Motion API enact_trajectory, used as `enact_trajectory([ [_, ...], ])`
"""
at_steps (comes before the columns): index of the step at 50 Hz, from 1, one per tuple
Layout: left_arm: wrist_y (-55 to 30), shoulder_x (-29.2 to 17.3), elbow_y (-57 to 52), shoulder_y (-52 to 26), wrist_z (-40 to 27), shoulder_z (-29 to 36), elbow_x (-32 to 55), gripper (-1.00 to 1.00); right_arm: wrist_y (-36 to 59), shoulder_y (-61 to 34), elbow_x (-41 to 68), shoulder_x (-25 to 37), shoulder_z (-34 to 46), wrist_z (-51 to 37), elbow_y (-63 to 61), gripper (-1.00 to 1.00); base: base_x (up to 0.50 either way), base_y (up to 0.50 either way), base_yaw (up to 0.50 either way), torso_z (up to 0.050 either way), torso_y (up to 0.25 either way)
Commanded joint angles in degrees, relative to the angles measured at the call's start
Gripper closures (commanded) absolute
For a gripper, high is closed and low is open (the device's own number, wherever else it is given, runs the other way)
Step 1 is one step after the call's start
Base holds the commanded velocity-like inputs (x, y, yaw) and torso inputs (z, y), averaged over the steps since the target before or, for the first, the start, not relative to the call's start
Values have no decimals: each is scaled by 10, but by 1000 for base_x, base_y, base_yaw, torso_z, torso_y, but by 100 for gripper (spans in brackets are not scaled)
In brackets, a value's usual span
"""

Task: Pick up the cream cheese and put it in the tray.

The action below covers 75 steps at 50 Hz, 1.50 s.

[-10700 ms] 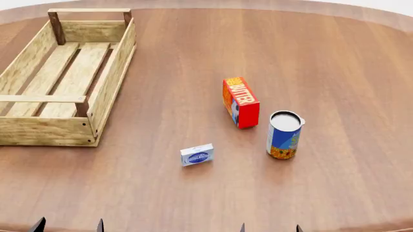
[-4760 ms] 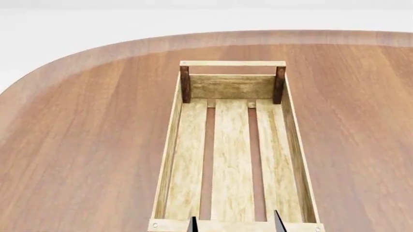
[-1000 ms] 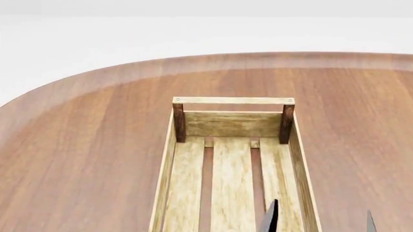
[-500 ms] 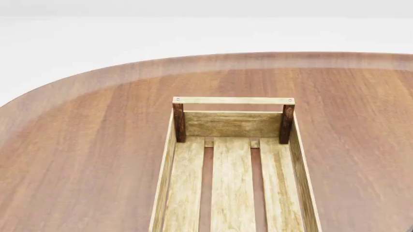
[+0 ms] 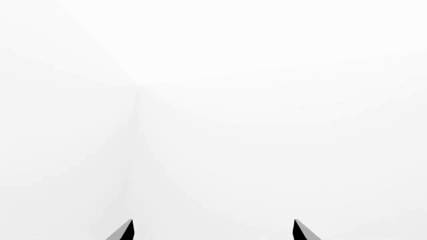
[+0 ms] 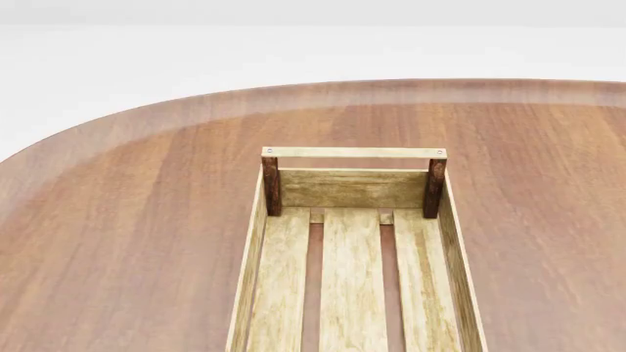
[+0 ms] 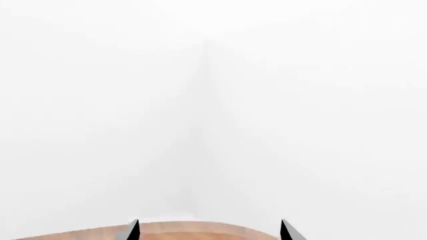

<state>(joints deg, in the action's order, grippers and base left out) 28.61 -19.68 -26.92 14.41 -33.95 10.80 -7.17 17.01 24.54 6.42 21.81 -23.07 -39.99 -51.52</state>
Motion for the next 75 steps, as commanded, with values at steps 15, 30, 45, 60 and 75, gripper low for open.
enact_trajectory([
  [15,-22,-2,-1,-3,5,13,-7,-100,177,-122,236,40,-108,-3,11,-100,0,0,0,0,0],
  [30,-26,-4,1,-5,4,18,-9,-100,211,-189,312,48,-142,-23,35,-100,0,0,0,0,0],
  [45,-29,-5,5,-10,4,21,-7,-100,278,-176,306,71,-135,-69,20,-100,0,0,0,0,0],
  [60,-41,-5,7,-13,5,25,-11,-100,247,-141,275,47,-106,-52,80,-100,0,0,0,0,0],
  [75,-50,-6,3,-12,4,26,-11,-100,194,-117,268,16,-116,-27,106,-100,0,0,0,0,0],
])
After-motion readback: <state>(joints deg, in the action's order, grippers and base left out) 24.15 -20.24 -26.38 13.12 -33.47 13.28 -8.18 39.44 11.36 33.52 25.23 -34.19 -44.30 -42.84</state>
